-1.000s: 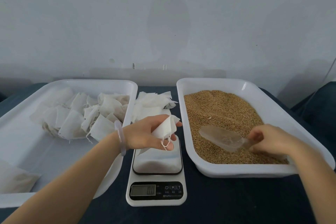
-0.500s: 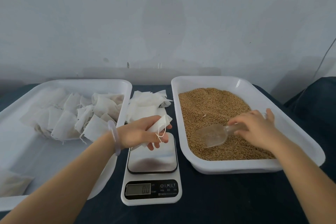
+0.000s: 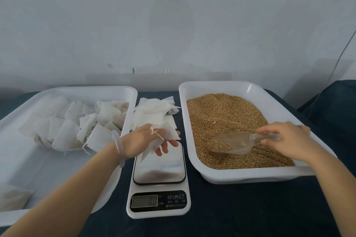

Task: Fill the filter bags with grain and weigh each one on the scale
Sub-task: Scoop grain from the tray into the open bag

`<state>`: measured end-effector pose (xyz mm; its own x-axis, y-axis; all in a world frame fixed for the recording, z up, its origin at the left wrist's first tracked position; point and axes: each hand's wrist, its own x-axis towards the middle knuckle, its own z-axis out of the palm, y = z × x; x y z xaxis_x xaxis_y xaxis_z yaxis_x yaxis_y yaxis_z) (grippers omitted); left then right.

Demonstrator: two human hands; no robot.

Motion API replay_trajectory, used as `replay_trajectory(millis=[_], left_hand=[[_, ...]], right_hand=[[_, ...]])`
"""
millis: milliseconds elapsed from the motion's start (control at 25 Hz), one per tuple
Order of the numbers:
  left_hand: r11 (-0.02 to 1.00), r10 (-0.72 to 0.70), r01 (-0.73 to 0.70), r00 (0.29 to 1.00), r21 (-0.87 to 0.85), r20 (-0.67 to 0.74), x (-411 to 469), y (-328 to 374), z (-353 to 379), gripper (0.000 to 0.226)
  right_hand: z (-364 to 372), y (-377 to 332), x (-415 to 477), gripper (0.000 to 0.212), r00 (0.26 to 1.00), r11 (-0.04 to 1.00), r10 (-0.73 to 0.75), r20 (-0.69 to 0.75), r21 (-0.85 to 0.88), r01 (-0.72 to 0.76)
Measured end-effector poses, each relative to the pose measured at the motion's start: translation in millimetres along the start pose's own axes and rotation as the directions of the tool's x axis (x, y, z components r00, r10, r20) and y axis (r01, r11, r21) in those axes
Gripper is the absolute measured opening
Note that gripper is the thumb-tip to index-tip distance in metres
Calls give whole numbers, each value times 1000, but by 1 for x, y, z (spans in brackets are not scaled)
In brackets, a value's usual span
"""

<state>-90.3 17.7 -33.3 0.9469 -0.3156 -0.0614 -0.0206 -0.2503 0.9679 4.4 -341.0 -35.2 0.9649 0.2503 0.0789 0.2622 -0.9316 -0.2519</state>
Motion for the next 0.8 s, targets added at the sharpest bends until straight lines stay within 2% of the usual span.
replay_trajectory(millis=[120,320,400,520,600,680,800], left_hand=[[997,11,-5,996,72,-86,4,-3,-1,24],[999,42,-34,976,40,-213,6,3,6,20],[998,49,-57,984,-41,-172,9,12,13,31],[975,7,-14,1000,-220,-31,19,30,24,49],[975,2,-1,1000,-222,6,33,40,34,52],[988,-30,21,998,-155,-56,50,46,49,46],[994,-58,38,981,-107,-186,71,42,72,25]], right_hand=[[-1,2,-2,29,1000,997,-19,19,77,18],[-3,10,-9,27,1000,986,23,-8,168,-21],[-5,13,-11,27,1000,980,26,-6,196,-25],[-9,16,-16,25,997,990,67,-39,130,-62],[-11,17,-19,25,996,987,81,-32,143,-76],[-16,17,-20,27,996,981,85,-22,175,-80],[-33,16,-23,29,991,977,109,-76,191,-93]])
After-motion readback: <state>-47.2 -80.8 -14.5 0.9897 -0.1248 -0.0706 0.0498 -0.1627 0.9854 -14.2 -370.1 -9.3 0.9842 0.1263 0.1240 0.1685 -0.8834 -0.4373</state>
